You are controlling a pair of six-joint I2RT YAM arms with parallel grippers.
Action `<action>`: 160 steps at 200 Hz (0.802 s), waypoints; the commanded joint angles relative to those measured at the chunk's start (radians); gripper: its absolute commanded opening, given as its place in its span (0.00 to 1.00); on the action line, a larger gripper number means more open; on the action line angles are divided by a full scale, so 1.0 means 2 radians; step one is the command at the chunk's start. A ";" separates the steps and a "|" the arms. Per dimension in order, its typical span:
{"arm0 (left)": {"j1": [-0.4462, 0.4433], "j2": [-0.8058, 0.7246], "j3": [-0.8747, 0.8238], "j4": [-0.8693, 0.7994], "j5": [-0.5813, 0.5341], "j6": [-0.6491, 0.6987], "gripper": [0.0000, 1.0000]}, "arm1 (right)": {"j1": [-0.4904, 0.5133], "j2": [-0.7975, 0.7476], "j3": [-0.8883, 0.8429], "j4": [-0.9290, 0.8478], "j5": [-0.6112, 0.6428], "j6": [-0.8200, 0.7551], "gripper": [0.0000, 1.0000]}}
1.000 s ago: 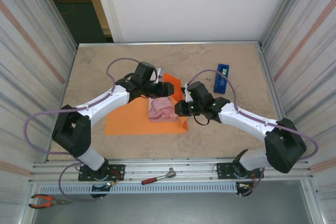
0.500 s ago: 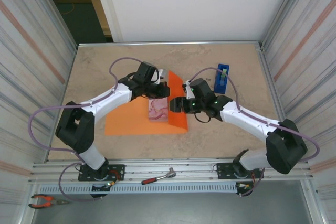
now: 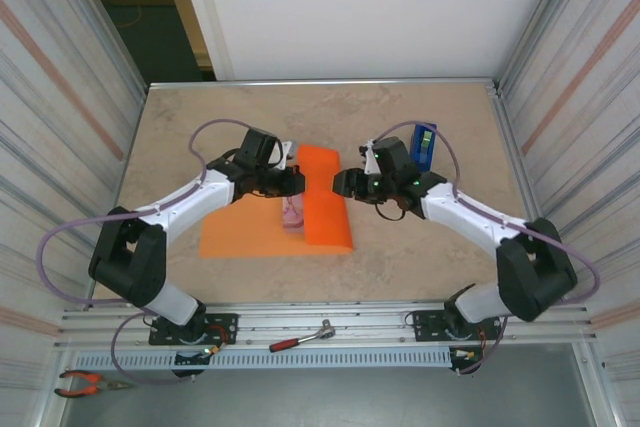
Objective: Wrap the gift box in paper
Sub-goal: First fold the wrapping paper around the gift box.
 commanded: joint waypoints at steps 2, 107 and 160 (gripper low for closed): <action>0.003 -0.016 -0.012 0.007 -0.016 0.010 0.00 | 0.016 0.037 0.038 0.014 -0.010 -0.001 0.44; 0.027 -0.018 -0.020 0.011 -0.019 0.007 0.00 | 0.043 0.143 0.043 0.047 0.000 0.012 0.05; 0.067 -0.038 -0.041 0.008 -0.043 -0.004 0.47 | 0.042 0.148 0.032 0.055 -0.002 0.014 0.04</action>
